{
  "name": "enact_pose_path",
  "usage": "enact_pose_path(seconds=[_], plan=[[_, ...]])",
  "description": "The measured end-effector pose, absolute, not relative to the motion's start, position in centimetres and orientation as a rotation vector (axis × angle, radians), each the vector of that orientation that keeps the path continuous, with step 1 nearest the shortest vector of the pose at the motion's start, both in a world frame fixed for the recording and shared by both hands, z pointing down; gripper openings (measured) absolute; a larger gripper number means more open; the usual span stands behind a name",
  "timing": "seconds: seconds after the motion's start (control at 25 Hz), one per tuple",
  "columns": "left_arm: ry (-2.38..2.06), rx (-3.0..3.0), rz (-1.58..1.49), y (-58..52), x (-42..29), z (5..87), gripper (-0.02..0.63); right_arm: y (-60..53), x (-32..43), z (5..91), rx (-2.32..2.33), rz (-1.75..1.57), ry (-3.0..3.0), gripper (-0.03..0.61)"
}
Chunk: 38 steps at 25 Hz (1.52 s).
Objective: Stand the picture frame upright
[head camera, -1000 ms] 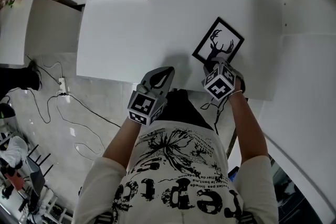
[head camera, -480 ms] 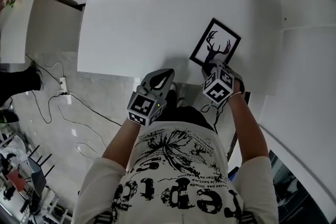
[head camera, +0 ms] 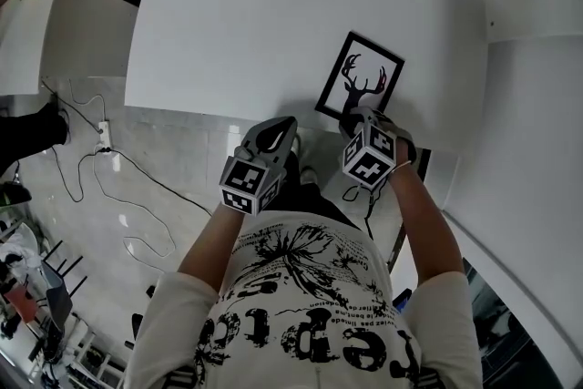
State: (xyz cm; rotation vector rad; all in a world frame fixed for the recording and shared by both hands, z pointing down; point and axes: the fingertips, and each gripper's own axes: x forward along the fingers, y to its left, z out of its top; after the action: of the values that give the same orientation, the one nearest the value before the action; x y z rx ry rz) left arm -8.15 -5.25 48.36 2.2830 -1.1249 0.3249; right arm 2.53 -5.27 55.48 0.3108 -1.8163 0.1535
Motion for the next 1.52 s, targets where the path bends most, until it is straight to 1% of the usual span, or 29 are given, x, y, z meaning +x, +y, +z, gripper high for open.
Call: enact_pose_path(seconds=[0.68,0.88,1.12,1.44,1.48,1.52], plan=[[-1.04,2.277,0.444,1.5,-5.8,51.3,0.006,1.3,3.2,55.5,0.174,0.027,-1.858,0.072],[-0.953,2.233,0.387,3.0,-5.4,51.9,0.006,3.4,2.7,55.6,0.126,0.003,-1.868,0.072],[-0.955,2.123,0.327,3.1,-5.7,53.2,0.006,5.5,2.7,55.5,0.084,-0.019,-1.872,0.072],[-0.777,1.89,0.151,3.0,-4.0,55.5,0.006,8.2,2.6,55.1,0.037,-0.014,-1.878,0.072],[-0.772,1.866,0.134,2.8,-4.0,55.6,0.008,8.3,2.5,55.0,0.035,-0.017,-1.877,0.072],[-0.769,1.842,0.114,2.6,-4.0,55.7,0.031,8.4,2.6,54.9,0.035,-0.021,-1.876,0.072]])
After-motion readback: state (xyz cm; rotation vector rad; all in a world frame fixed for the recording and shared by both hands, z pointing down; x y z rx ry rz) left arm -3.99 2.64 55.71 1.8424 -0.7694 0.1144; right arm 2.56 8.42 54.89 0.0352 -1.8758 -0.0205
